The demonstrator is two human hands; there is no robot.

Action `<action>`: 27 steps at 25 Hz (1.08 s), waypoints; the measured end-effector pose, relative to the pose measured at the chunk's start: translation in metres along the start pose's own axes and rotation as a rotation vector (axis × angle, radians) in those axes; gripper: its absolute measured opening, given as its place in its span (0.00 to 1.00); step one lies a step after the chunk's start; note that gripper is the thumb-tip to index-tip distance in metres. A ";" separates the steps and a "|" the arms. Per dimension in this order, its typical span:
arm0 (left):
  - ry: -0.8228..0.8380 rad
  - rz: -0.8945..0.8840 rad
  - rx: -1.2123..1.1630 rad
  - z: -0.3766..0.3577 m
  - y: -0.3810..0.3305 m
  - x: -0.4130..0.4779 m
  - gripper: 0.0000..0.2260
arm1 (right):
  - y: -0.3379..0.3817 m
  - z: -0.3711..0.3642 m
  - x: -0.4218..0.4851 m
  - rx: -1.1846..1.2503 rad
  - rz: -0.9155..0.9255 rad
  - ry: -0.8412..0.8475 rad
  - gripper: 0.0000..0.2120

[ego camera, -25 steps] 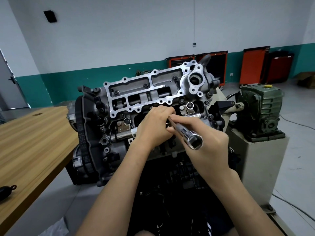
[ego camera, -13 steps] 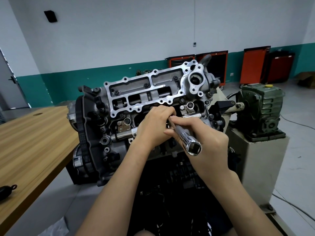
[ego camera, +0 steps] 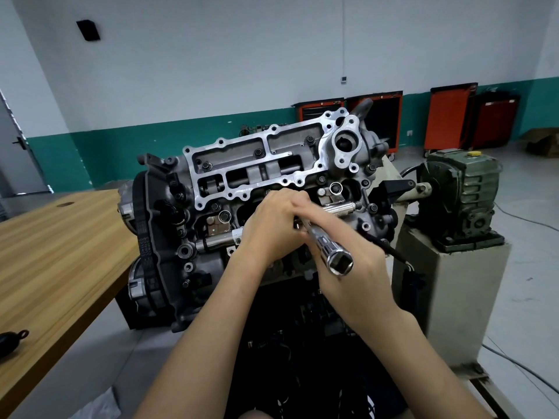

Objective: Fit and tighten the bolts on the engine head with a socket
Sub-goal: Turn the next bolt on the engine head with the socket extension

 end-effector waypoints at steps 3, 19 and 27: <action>-0.062 -0.048 -0.040 0.003 -0.003 -0.006 0.06 | -0.003 0.002 0.004 -0.075 0.015 -0.036 0.13; -0.086 -0.065 -0.057 0.003 -0.001 -0.007 0.06 | 0.000 0.003 0.003 0.029 -0.009 -0.022 0.15; -0.005 -0.058 -0.012 -0.001 0.000 -0.001 0.06 | -0.001 0.006 0.004 0.001 -0.014 -0.061 0.15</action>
Point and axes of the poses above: each hand's wrist, its own x-axis towards the middle knuckle, its own z-axis out of the back of the hand, y = z × x, the point moved 4 cm from there along x, towards the middle knuckle, and after that the axes turned 3 degrees about z, right-handed, at the moved point
